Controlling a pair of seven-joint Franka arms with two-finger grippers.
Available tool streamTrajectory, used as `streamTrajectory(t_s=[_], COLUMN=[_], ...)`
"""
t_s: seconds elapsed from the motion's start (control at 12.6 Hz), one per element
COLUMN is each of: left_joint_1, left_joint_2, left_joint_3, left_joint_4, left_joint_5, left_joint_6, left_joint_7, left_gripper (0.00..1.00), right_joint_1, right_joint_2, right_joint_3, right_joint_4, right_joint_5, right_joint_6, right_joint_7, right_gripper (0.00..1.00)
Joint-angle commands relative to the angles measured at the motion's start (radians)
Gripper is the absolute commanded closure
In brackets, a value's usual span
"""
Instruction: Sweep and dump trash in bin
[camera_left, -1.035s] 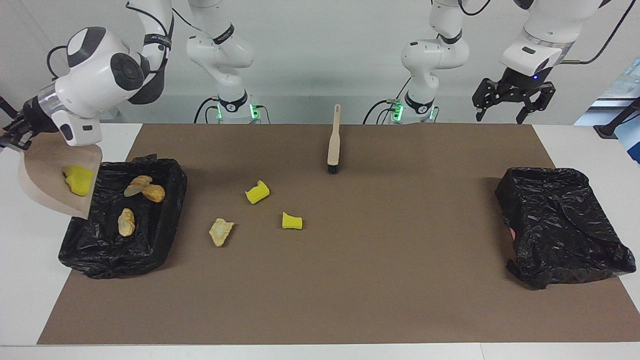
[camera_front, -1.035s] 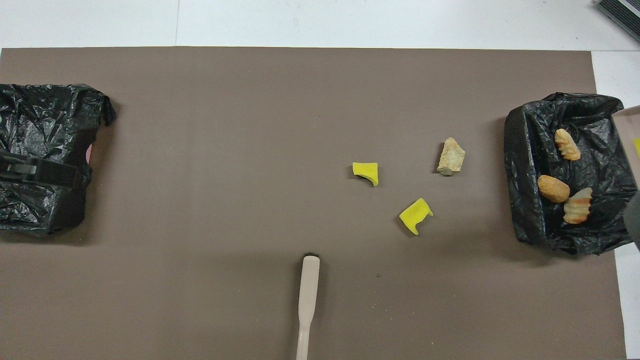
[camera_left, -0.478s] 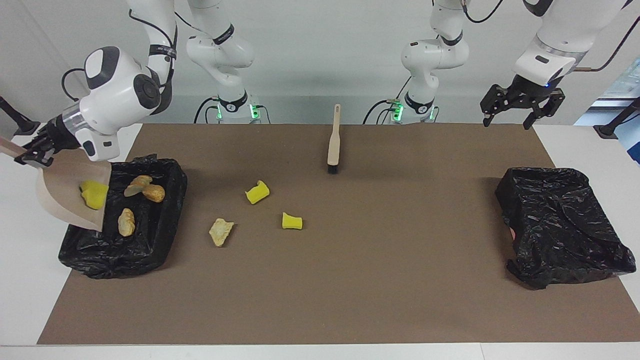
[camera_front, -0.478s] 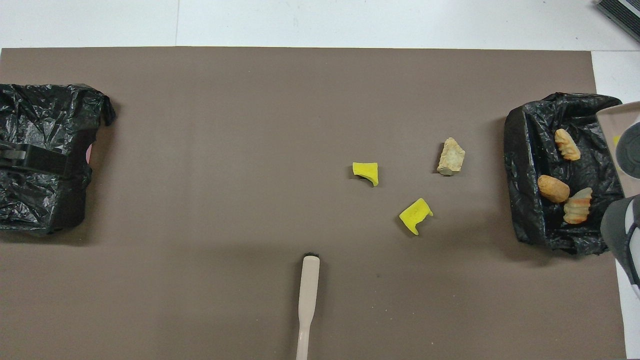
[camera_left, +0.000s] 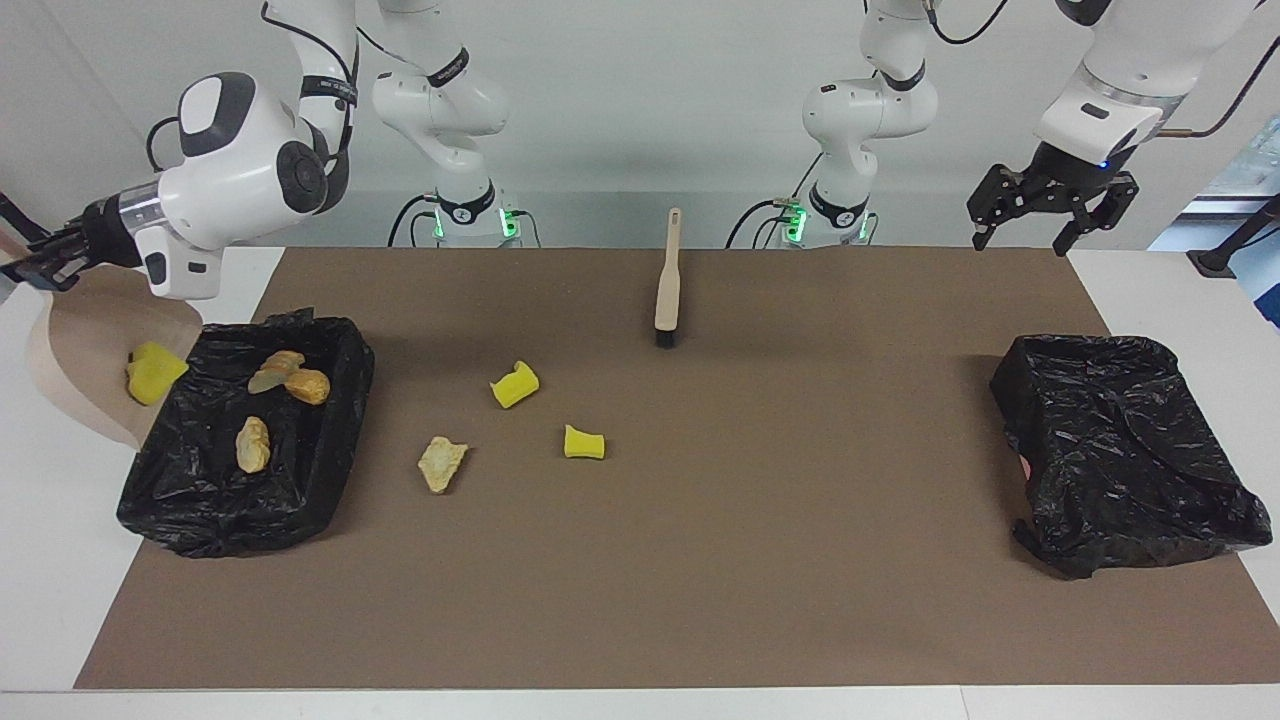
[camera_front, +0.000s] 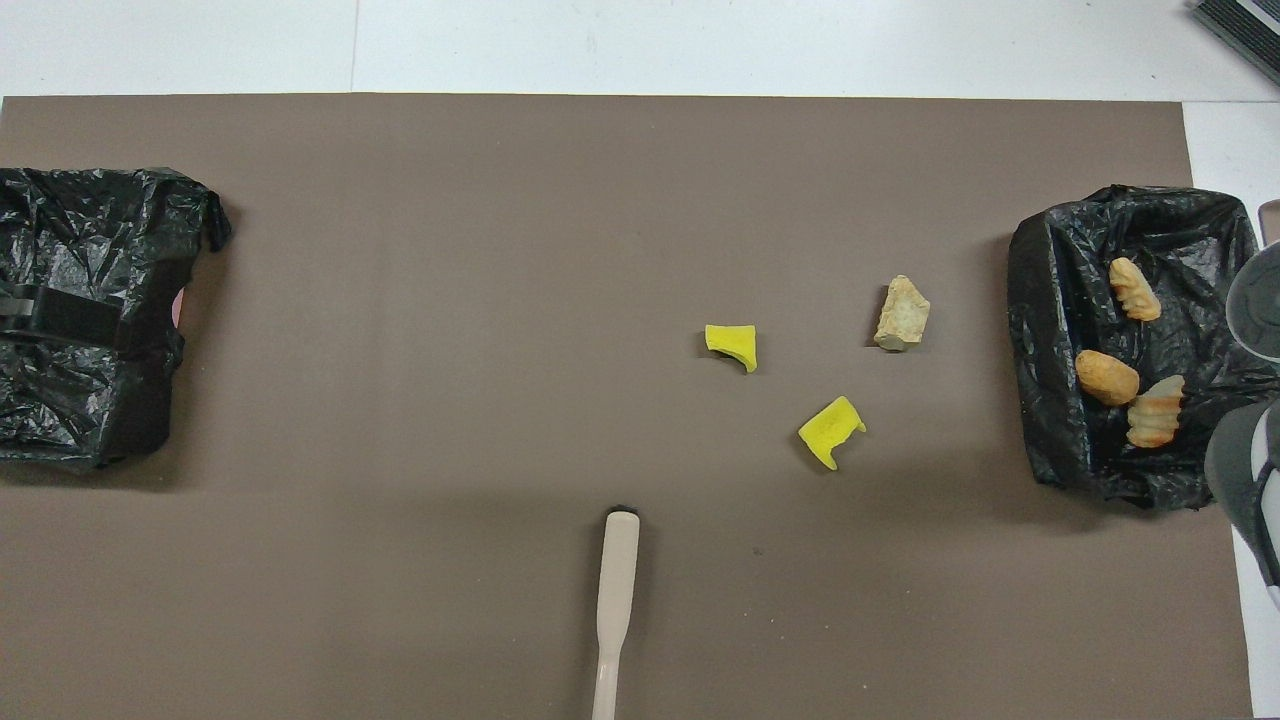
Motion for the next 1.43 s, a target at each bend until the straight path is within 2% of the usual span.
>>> streamTrajectory(t_s=[0.0,0.32,0.64,0.72,0.96,1.04,1.11,1.27,1.35], left_joint_1=[-0.014,-0.065,-0.076,-0.077,-0.083,-0.086,-0.086,-0.076,-0.077], left_joint_2=[0.000,0.004,0.009,0.006,-0.002,-0.005,-0.006,-0.011,-0.014], left_joint_3=[0.019,0.025,0.050,0.065,0.079,0.080,0.079,0.076,0.076], left_joint_4=[0.018,0.021,0.022,0.022,0.018,0.015,0.013,0.006,0.002], left_joint_5=[-0.006,-0.006,-0.012,-0.015,-0.010,-0.010,-0.010,-0.015,-0.015], left_joint_6=[-0.018,-0.033,-0.037,-0.030,-0.031,-0.037,-0.040,-0.057,-0.060], left_joint_7=[0.017,0.015,0.015,0.015,0.012,0.012,0.012,0.014,0.012], left_gripper=[0.00,0.00,0.00,0.00,0.00,0.00,0.00,0.00,0.00], right_joint_1=[-0.004,-0.007,-0.008,-0.017,-0.020,-0.020,-0.019,-0.010,-0.014], right_joint_2=[0.006,0.007,0.003,0.001,0.009,0.012,0.012,0.006,0.006], right_joint_3=[0.007,0.007,0.006,0.006,0.006,0.006,0.006,0.007,0.007], right_joint_4=[0.028,0.025,0.025,0.020,0.022,0.025,0.028,0.020,0.020], right_joint_5=[0.008,0.084,0.076,0.074,0.090,0.088,0.093,0.108,0.110], right_joint_6=[0.049,0.082,0.022,0.038,0.138,0.147,0.134,0.071,0.071], right_joint_7=[-0.152,-0.203,-0.024,-0.046,-0.288,-0.289,-0.267,-0.095,-0.095], right_gripper=[1.00,1.00,1.00,1.00,1.00,1.00,1.00,1.00,1.00])
